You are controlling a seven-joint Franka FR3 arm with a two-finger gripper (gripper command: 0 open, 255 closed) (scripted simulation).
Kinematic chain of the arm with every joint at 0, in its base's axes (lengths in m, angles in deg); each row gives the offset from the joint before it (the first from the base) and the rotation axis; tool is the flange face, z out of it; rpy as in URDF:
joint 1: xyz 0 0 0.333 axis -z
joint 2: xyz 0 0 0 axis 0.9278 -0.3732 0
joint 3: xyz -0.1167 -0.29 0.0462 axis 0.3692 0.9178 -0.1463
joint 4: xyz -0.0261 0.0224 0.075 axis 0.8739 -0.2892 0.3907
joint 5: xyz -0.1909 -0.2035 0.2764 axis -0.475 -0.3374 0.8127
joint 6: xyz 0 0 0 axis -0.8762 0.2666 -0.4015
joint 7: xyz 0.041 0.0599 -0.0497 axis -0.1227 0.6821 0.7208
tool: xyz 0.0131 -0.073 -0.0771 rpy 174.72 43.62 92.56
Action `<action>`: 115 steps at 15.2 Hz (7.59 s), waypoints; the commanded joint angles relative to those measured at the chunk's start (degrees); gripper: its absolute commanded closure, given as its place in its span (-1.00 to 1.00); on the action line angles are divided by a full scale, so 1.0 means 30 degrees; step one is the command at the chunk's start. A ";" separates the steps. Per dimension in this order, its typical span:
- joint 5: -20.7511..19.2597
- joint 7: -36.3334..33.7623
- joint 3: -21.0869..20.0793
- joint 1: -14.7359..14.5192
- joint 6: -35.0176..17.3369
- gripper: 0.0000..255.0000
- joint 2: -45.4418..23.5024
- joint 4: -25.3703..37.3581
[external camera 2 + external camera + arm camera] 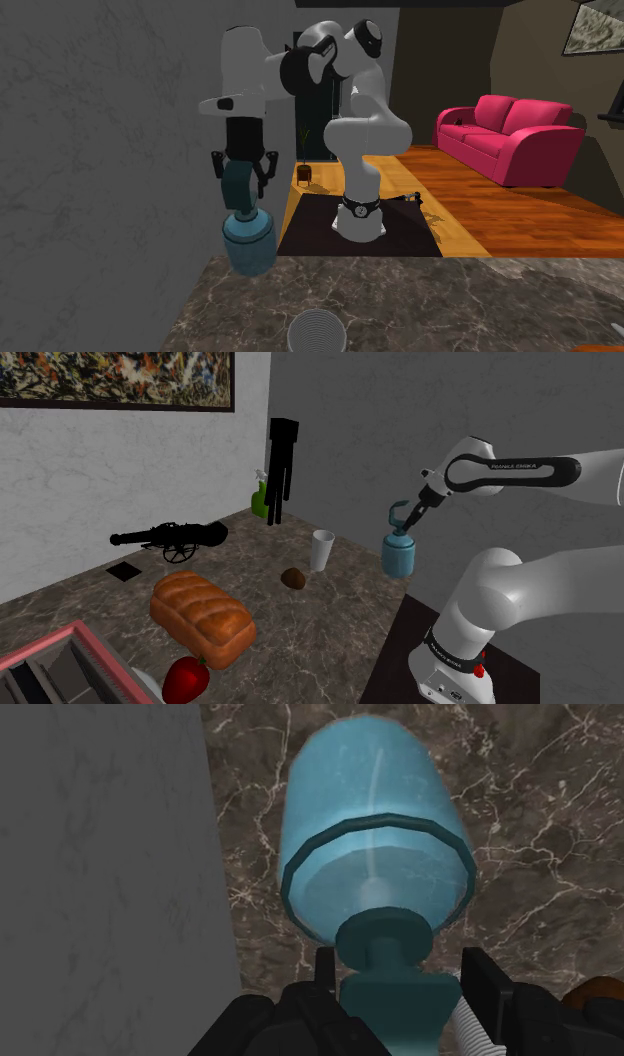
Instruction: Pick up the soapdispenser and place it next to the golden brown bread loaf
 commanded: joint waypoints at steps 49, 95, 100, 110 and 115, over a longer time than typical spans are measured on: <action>0.4470 -0.0530 -0.5216 -0.2090 1.1673 1.00 -0.1127 1.2670; 0.8761 -0.8538 -1.0495 -0.6124 0.6457 1.00 -1.1308 1.6546; 0.9325 -0.9510 -1.0997 -0.6708 0.5507 1.00 -1.3899 1.8084; 1.0426 -1.1145 -1.1814 -0.7532 0.4884 1.00 -2.0008 2.3386; 1.0943 -1.1894 -1.2176 -0.7684 0.5495 1.00 -2.3734 2.7653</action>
